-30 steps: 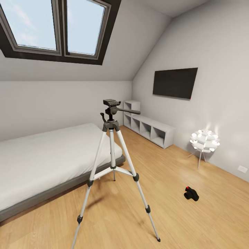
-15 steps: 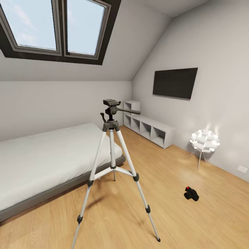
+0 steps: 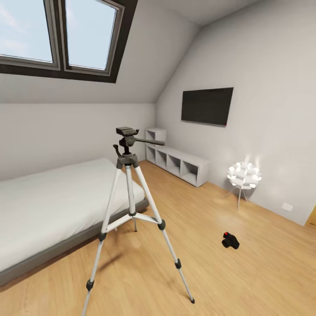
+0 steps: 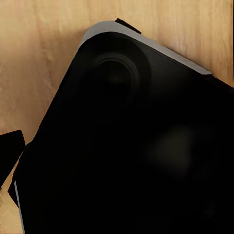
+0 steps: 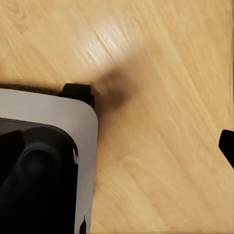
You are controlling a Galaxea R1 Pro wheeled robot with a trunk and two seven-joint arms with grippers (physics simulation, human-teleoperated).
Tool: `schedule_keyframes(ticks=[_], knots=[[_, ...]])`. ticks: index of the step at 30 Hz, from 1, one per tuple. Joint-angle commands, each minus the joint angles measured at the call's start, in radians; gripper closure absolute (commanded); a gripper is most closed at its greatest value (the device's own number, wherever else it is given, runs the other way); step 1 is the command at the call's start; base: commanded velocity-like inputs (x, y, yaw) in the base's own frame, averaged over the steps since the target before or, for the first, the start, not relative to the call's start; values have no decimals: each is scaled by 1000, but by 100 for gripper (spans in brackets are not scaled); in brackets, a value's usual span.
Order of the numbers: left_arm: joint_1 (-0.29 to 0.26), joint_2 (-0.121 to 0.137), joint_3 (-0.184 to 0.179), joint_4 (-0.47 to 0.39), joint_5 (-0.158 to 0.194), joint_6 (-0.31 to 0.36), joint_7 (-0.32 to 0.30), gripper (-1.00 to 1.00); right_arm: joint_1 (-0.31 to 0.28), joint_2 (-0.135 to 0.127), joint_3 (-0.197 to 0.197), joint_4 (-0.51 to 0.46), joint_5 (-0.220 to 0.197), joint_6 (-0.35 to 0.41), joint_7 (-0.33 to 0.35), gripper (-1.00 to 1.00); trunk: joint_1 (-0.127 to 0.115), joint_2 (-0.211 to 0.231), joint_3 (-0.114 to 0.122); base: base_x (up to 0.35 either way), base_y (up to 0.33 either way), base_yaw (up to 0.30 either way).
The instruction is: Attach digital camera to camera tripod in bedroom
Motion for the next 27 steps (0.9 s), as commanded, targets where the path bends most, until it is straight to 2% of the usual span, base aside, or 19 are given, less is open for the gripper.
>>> schedule_keyframes(ticks=[1, 5, 10, 15, 27], knots=[[0, 0, 5, -1, -2, -2, 4, -100, -1, 0, -9, 3, 9, -1, -1, -100, 0, -1, -1, 0, 0, -272], [0, -1, 6, 0, -3, -1, 6, -100, 0, 10, -8, 3, 12, 0, -9, -100, 0, -1, 0, 0, 0, -275], [0, -2, 5, 1, -4, -1, 7, -100, 11, 41, -5, 2, 17, -1, -18, -100, 0, -1, 0, 0, 0, -277], [0, -3, 5, 1, -5, 1, 7, -100, 19, 59, -3, 2, 18, -2, -34, -100, 0, -1, 1, 0, 0, -277], [0, -2, 4, -7, -5, -1, 10, -100, 50, 62, -2, 1, 20, -25, -43, -100, 0, -1, 1, 0, 0, -279]])
